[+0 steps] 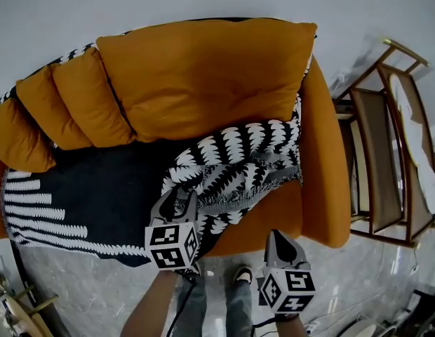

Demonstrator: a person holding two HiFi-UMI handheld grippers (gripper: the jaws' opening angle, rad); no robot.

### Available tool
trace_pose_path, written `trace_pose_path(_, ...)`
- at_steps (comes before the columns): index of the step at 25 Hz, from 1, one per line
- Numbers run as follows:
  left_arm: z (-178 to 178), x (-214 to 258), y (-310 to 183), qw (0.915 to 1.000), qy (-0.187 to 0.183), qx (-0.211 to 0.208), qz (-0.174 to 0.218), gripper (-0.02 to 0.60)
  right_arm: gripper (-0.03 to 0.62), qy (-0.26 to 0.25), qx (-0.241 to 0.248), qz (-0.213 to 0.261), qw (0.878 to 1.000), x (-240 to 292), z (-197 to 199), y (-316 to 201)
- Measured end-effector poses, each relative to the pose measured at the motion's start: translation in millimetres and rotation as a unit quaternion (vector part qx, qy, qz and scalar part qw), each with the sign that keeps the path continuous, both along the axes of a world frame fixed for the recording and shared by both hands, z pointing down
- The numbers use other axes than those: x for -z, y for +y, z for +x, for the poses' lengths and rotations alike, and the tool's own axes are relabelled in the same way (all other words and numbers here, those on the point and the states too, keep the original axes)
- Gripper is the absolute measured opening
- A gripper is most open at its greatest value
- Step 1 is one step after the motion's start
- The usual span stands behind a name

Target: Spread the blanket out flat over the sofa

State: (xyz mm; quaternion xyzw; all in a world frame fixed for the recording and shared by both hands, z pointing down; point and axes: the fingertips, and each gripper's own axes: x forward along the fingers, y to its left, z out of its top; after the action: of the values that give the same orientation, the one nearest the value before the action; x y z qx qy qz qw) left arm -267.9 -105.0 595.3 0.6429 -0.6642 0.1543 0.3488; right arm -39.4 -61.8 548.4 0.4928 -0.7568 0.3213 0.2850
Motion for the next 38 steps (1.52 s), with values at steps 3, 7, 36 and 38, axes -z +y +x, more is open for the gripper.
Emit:
trace_pose_path(3,2,-5,-6,1.0,0.007,0.004,-0.002,0.175,0.005,0.002,-0.001,-0.002,1.0,-1,3,-4)
trace_pose_path(7,4,-10,-14,0.999,0.033,0.028,-0.005,0.175,0.005,0.008,-0.004,-0.006,1.0,-4,10,-6)
trace_pose_path(36,8,8,-20,0.9951,0.056,0.08,-0.011,0.015,0.005,0.012,-0.026,-0.016,0.999,-11,32,-4)
trace_pose_path(38,13,16,-16,0.9959,0.055,0.071,-0.007,0.015,0.005,0.01,-0.035,-0.01,0.999,-7,36,-2)
